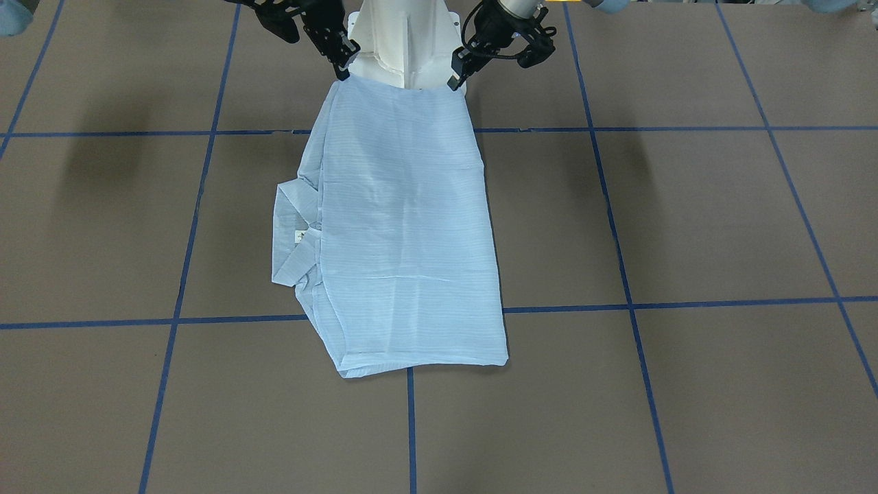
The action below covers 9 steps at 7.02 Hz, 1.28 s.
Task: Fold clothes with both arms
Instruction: 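Grasp the near edge with both grippers and fold it toward the collar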
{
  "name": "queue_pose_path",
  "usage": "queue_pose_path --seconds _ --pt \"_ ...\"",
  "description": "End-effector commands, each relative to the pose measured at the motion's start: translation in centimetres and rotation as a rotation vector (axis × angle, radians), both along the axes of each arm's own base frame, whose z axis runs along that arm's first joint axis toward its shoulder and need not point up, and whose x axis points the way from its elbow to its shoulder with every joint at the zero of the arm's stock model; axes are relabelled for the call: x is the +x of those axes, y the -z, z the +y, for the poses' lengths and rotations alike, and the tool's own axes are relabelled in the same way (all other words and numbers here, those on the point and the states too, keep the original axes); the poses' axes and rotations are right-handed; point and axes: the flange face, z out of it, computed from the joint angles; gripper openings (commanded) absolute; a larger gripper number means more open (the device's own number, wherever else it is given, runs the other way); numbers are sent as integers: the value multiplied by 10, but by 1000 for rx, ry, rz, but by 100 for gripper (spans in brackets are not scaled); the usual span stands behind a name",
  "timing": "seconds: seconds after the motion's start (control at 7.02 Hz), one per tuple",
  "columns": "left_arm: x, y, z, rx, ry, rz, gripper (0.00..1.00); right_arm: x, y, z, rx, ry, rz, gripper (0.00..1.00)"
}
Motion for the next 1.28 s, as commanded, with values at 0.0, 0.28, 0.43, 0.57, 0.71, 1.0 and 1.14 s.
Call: queue_pose_path --seconds 0.0,0.28,0.43,0.57,0.71,1.0,1.14 --pt "-29 28 7 -21 -4 19 0 35 20 -7 -14 -30 9 0" --pt "-55 37 -30 35 51 0 0 50 35 -67 -5 -116 1 0" --pt "-70 45 -78 133 79 -19 0 51 35 -113 39 -116 27 0" --pt "-65 34 -121 163 95 -70 0 46 40 -163 55 -109 44 0" --pt "-60 37 -165 205 129 -101 0 36 37 -210 57 -116 59 0" --pt "-41 16 -240 261 176 -206 0 25 13 -288 86 -121 59 0" --pt "-34 10 -275 270 199 -241 0 6 16 -326 83 -133 85 0"
